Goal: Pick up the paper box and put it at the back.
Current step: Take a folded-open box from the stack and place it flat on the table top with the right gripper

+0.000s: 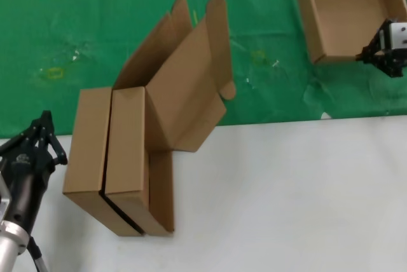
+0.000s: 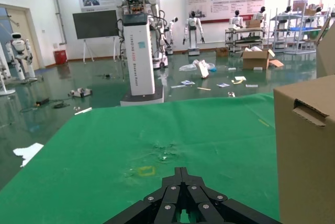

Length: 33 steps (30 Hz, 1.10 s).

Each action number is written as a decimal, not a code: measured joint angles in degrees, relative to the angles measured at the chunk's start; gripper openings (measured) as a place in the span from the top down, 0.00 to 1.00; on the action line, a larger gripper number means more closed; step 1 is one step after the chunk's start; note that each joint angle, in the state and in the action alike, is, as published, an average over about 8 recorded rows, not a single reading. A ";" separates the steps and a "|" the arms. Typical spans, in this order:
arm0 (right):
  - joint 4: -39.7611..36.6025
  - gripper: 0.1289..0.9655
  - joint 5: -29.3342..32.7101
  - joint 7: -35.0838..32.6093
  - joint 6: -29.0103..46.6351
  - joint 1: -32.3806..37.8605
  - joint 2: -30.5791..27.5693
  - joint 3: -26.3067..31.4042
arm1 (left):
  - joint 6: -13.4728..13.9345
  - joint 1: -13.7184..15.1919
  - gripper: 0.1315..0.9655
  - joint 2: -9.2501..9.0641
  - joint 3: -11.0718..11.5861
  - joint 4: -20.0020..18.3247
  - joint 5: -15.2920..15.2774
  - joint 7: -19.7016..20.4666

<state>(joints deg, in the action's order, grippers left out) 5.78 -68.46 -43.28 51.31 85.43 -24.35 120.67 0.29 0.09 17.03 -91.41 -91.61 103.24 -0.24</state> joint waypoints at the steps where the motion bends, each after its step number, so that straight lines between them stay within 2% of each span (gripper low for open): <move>1: -0.95 0.98 0.64 0.90 -0.40 0.53 0.49 0.79 | 0.00 0.00 0.98 0.00 0.00 0.00 0.00 0.00; 7: -3.86 0.98 3.00 6.89 -1.05 1.74 2.40 3.94 | 0.00 0.00 0.98 0.00 0.00 0.00 0.00 0.00; 12: -4.34 0.98 3.51 9.34 -0.74 1.36 3.02 5.03 | 0.00 0.00 0.98 0.00 0.00 0.00 0.00 0.00; 33: -4.60 0.97 2.39 8.05 -3.49 0.33 3.98 5.15 | 0.00 0.00 0.98 0.00 0.00 0.00 0.00 0.00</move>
<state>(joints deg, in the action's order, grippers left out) 1.18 -66.06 -35.24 47.82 85.76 -20.38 125.82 0.29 0.09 17.03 -91.41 -91.61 103.24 -0.25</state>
